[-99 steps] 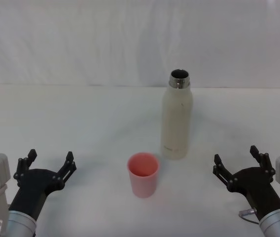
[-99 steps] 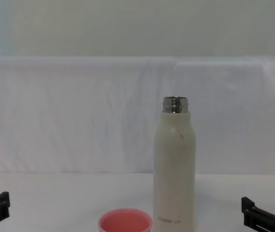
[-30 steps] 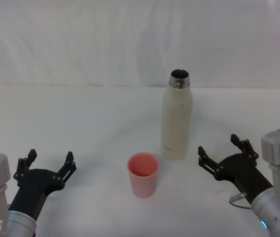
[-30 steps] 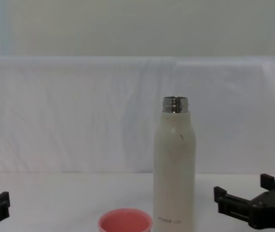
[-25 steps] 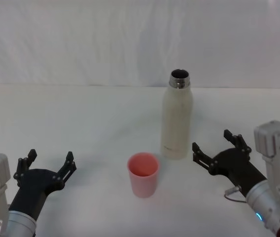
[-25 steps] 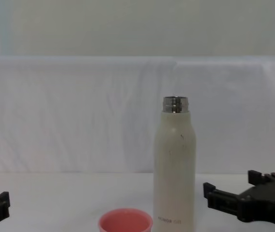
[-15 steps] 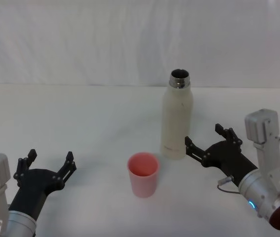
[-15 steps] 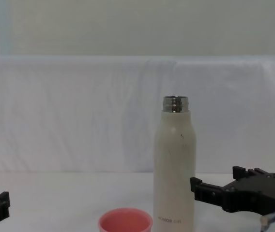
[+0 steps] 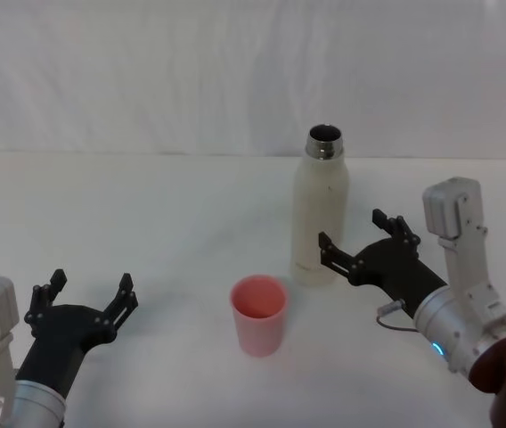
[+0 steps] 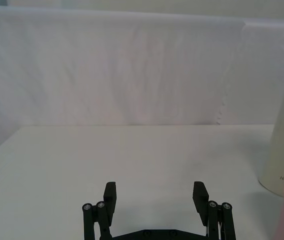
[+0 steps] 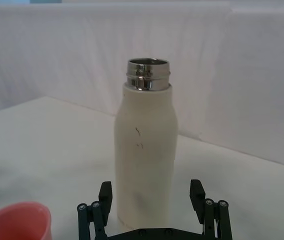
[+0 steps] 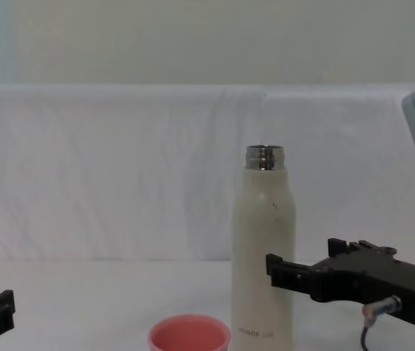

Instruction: Grasp the thermos with one hand and pour water into the cup lid.

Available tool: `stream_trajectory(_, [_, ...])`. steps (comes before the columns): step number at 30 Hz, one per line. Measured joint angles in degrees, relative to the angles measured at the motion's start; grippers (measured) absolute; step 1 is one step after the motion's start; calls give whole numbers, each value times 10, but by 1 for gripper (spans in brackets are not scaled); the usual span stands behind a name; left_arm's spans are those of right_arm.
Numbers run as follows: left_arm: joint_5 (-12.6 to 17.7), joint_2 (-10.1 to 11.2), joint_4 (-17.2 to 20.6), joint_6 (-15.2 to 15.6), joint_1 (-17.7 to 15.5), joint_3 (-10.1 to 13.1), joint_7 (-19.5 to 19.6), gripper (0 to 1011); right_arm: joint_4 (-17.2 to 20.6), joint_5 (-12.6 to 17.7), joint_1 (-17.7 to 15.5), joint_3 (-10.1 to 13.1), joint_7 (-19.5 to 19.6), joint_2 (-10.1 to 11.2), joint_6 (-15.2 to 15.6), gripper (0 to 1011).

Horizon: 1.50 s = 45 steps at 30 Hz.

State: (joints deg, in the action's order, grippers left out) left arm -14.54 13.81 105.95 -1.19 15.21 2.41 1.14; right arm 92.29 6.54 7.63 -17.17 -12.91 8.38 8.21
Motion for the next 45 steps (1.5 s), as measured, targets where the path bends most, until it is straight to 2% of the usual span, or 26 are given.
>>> stream_trajectory(21, [0,0,0,0,0,0,0,1001,-39,3,38,-13,11,-22,3,1001])
stream_trajectory(45, [0,0,0,0,0,0,0,1001,-71,-10,61,-22,18,-37,2,1001])
